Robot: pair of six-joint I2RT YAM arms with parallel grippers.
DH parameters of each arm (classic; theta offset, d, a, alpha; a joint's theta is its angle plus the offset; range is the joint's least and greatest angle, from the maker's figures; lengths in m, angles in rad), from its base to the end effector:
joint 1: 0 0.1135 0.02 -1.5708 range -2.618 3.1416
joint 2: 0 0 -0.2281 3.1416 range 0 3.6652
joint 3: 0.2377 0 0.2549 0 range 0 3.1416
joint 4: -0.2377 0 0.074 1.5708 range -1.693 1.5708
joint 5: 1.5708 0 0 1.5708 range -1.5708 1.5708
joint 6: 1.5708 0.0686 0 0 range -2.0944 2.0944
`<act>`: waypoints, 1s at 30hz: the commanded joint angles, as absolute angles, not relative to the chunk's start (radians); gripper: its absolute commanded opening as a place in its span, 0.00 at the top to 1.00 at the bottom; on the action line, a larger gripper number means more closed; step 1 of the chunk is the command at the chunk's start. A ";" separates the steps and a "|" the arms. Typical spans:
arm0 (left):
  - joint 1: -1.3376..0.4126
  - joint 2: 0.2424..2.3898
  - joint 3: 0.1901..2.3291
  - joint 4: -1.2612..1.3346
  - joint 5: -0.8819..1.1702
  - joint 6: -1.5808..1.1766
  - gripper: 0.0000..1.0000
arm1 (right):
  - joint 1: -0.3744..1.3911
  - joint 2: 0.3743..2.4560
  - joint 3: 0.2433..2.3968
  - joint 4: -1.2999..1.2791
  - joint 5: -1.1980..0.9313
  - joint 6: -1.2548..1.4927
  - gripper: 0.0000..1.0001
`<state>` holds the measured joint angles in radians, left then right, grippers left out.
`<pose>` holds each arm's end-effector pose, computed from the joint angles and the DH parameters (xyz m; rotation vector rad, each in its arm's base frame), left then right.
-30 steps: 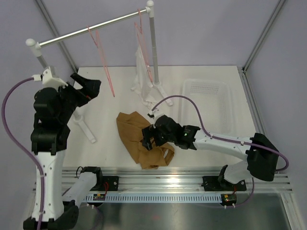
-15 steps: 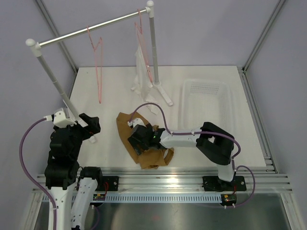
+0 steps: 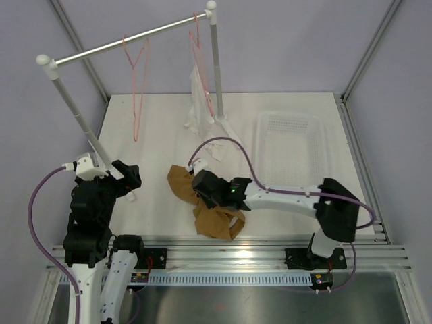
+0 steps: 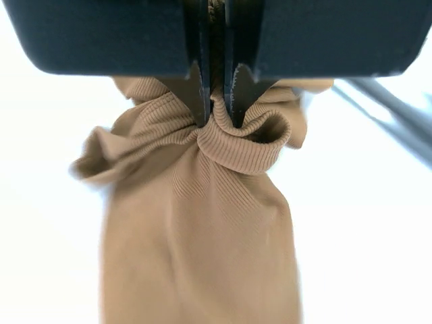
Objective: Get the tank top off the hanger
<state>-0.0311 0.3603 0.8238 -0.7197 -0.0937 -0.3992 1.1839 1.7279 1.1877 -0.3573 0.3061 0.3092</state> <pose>0.1391 0.0021 0.3223 -0.4000 1.7871 -0.2177 0.1648 0.3496 0.1539 -0.9108 2.2579 0.3025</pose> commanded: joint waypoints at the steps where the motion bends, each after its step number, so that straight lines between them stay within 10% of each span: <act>1: -0.028 0.333 0.822 -0.672 -0.114 -0.388 0.01 | 1.189 1.432 1.233 -0.380 0.425 0.279 1.00; 17: -0.028 0.318 0.822 -0.673 -0.121 -0.390 0.01 | 1.122 1.129 1.574 -0.727 0.976 0.129 1.00; 30: -0.011 0.334 0.828 -0.683 -0.149 -0.397 0.01 | 0.429 1.284 1.431 -0.605 0.403 0.155 1.00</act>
<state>-0.0166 0.3248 0.8238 -0.7170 -0.1299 -0.4000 0.5610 1.2064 1.4830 -0.6971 0.6483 0.1356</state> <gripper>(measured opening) 0.988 0.050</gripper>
